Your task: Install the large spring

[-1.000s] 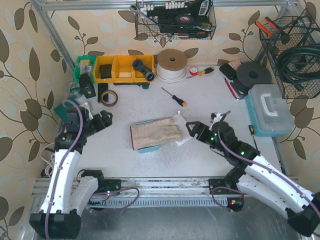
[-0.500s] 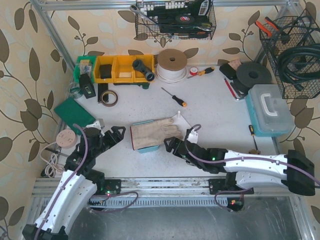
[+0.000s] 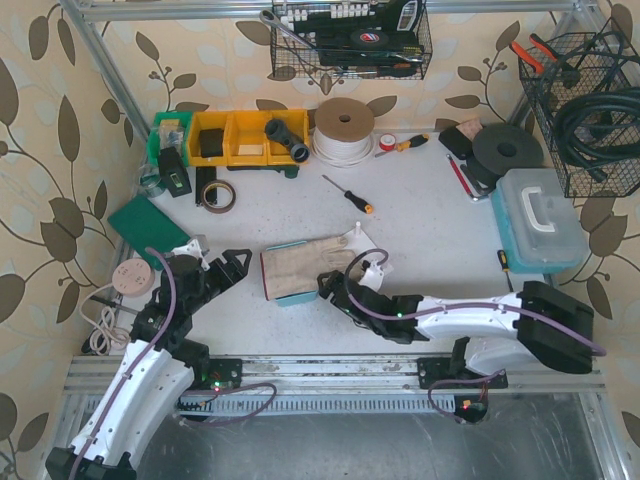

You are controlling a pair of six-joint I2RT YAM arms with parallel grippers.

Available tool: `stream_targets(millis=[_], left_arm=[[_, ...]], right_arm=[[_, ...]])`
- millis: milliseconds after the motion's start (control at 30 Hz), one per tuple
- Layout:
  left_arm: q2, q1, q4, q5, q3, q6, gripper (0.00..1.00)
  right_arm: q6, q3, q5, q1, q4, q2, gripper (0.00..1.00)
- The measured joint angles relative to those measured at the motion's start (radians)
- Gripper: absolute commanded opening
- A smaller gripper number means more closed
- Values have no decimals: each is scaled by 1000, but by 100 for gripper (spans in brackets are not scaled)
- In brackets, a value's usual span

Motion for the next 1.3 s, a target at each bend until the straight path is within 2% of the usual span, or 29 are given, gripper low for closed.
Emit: stream_targets(millis=[200,400,467,533,567,700,1033,1300], left_arm=[[12,0,5,0,0,0,89],[13,0,18,0,0,1,89],[14,0,23,0,0,1,89],[16,0,24,0,0,1,88],[16,0,24,0,0,1,88],[14,0,26,0,0,1,88],[-12,0,27,-2,-10,-1,89],[-51,0,25,-43,-29,-25,90]], right_arm=[[19,31,-60,-64,65,88,91],[3,89,-84,-79,101,136,74],[-1,92,-87,-83,111,143,61],[-3,92,-84,-84,112,145,39],[-7,92,-82,-85,111,145,24],[-15,111,-69,-86,73,131,0],[-130,291,-41,-99,-150,72,0],[-325,569,-134,-221,-243,143,0]])
